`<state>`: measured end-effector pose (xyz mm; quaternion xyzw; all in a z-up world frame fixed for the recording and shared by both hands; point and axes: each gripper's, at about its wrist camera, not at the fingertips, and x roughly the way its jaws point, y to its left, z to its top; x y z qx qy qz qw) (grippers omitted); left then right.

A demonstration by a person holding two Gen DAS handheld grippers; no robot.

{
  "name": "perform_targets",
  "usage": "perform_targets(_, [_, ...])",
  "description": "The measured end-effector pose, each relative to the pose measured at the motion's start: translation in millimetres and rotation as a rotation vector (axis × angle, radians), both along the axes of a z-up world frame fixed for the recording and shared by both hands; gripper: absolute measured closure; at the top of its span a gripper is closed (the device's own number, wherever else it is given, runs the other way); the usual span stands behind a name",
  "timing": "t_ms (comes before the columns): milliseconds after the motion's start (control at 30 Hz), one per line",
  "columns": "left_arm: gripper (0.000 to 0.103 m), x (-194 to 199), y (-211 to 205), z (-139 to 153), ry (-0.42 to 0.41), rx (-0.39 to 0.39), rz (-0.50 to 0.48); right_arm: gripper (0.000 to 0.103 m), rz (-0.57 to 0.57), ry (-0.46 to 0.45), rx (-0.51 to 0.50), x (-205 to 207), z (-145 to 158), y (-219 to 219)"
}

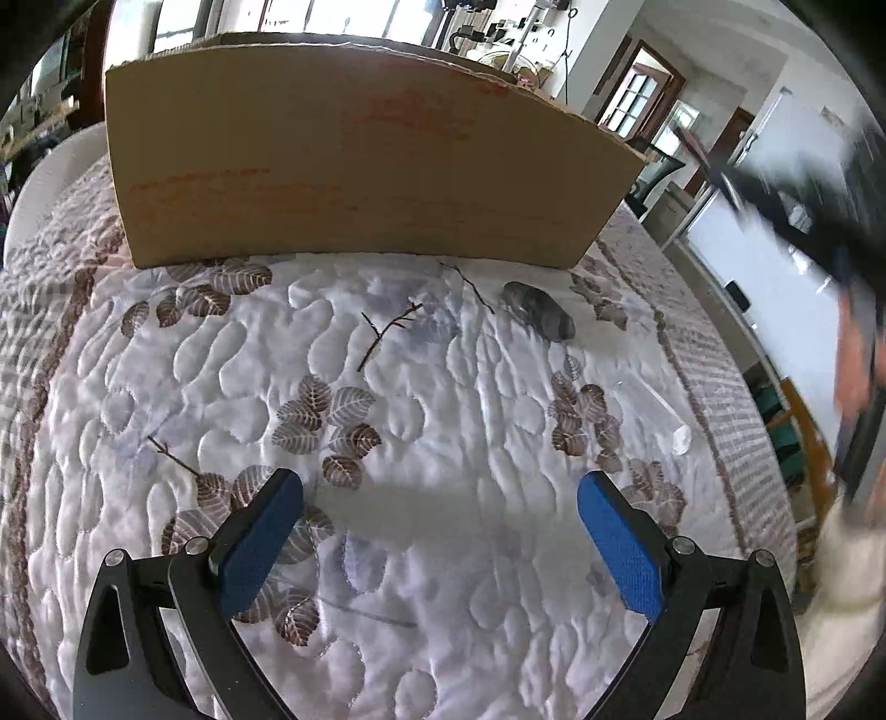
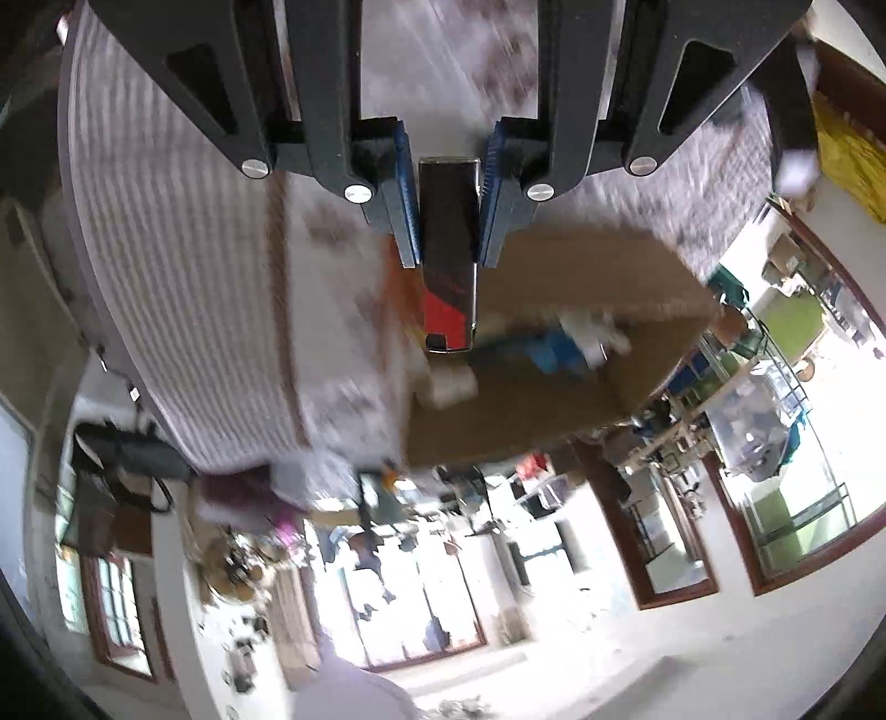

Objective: Organize objects
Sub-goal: 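Carry the red-and-black case into the box and open the right tool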

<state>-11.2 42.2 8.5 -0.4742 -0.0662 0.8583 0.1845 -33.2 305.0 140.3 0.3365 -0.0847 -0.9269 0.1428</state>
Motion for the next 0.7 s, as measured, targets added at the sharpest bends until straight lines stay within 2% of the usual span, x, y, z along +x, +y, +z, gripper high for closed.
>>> perform_targets(67, [0.003, 2, 2, 0, 0.015, -0.039, -0.002, 0.000, 0.007, -0.031, 0.037, -39, 8, -23])
perform_targets(167, [0.003, 4, 7, -2, 0.038, -0.093, -0.012, 0.000, -0.009, -0.099, 0.098, -93, 1, -52])
perform_targets(367, [0.003, 2, 3, -2, 0.046, -0.106, -0.003, 0.000, -0.031, -0.209, 0.150, -151, -25, -73])
perform_targets(467, [0.003, 0, -1, -3, 0.047, -0.105, 0.008, 0.000, -0.050, -0.233, 0.183, -160, -38, -77])
perform_targets(533, [0.003, -2, -4, -3, 0.048, -0.107, 0.020, 0.000, -0.052, -0.217, 0.185, -156, -37, -78])
perform_targets(633, [0.003, -3, -7, -2, 0.048, -0.098, 0.024, 0.000, -0.057, -0.160, 0.166, -133, -22, -73])
perform_targets(700, [0.003, -3, -7, -2, 0.050, -0.102, 0.023, 0.000, -0.037, -0.105, 0.147, -103, -11, -70])
